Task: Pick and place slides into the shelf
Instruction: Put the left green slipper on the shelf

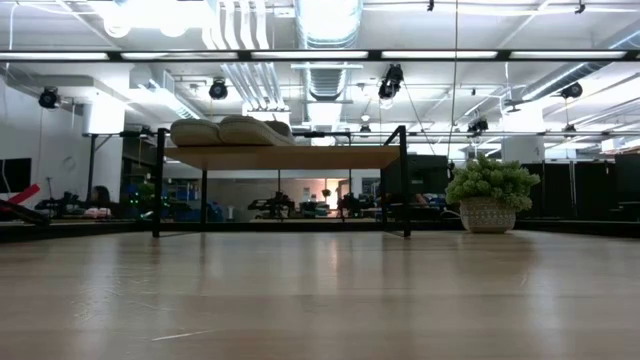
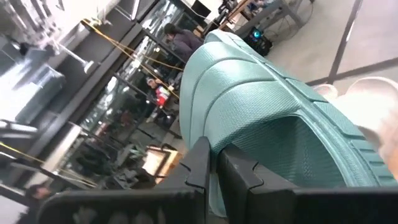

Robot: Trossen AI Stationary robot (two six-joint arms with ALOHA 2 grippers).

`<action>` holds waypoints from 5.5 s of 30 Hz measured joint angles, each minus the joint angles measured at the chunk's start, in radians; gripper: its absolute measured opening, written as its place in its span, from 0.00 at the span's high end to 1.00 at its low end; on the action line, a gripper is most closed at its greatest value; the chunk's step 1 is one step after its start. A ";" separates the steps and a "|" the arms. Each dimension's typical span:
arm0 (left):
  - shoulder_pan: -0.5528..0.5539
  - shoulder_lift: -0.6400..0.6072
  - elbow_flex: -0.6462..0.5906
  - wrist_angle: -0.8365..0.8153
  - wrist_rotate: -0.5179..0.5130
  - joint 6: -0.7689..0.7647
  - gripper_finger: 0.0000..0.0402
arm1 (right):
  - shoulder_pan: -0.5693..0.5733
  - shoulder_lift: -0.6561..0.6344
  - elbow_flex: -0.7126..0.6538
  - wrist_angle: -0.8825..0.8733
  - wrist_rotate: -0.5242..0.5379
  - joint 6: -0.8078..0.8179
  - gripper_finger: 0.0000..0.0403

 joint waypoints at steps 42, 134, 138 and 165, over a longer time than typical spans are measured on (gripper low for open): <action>-0.008 -0.002 -0.002 0.000 -0.157 0.082 0.59 | -0.068 0.000 -0.051 0.009 -0.006 0.406 0.96; 0.111 -0.047 -0.002 0.192 0.016 0.271 0.81 | -0.055 -0.007 -0.051 0.117 -0.049 0.406 0.96; 0.111 -0.050 -0.003 0.192 0.019 0.272 0.90 | -0.055 -0.008 -0.051 0.117 -0.049 0.414 0.96; 0.112 -0.051 -0.003 0.187 0.021 0.271 0.94 | -0.057 -0.008 -0.050 0.118 -0.049 0.391 0.96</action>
